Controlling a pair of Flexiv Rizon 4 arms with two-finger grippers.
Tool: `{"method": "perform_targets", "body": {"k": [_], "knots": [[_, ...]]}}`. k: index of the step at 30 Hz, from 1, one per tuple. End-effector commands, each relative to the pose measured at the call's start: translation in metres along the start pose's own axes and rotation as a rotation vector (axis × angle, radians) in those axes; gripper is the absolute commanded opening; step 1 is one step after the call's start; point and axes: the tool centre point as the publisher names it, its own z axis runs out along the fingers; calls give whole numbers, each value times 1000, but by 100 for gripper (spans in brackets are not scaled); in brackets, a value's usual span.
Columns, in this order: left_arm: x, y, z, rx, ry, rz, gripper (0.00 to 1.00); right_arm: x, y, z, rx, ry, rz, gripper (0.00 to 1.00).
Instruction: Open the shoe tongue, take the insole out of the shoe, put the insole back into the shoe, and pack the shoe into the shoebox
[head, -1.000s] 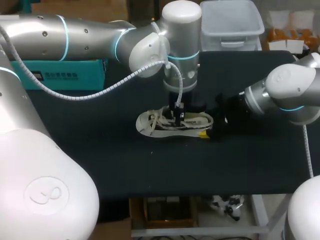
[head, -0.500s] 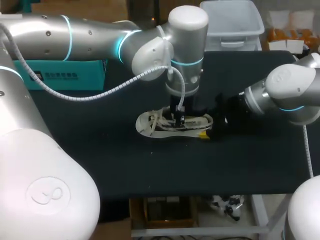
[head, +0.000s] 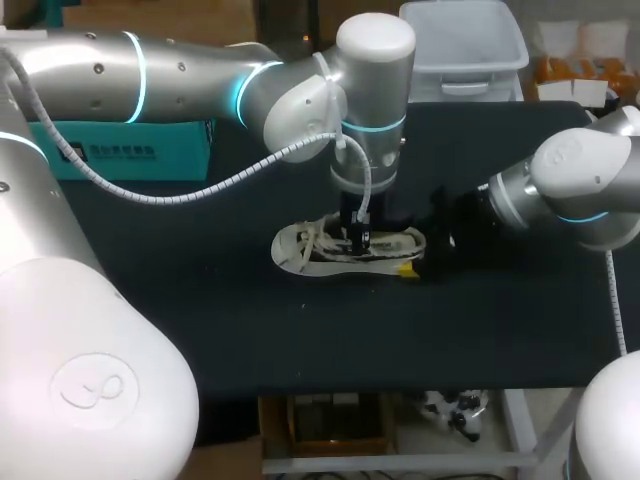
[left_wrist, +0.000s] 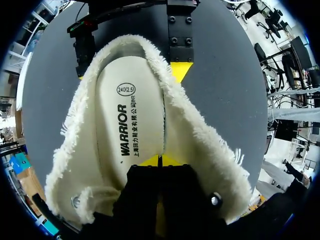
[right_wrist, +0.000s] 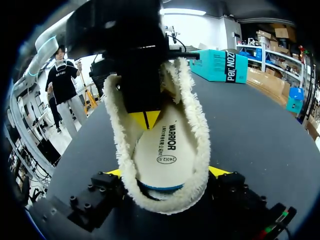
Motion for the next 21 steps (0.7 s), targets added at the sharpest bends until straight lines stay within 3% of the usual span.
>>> {"method": "perform_targets", "body": {"k": [1, 13, 21], "knots": [[6, 4, 37, 13, -21, -2, 31, 1, -6, 2, -3, -2, 0, 0], [3, -1, 57, 30, -87, -6, 28, 1, -6, 2, -3, -2, 0, 0], [-16, -9, 78, 10, -124, -8, 26, 1, -6, 2, -3, -2, 0, 0]]}}
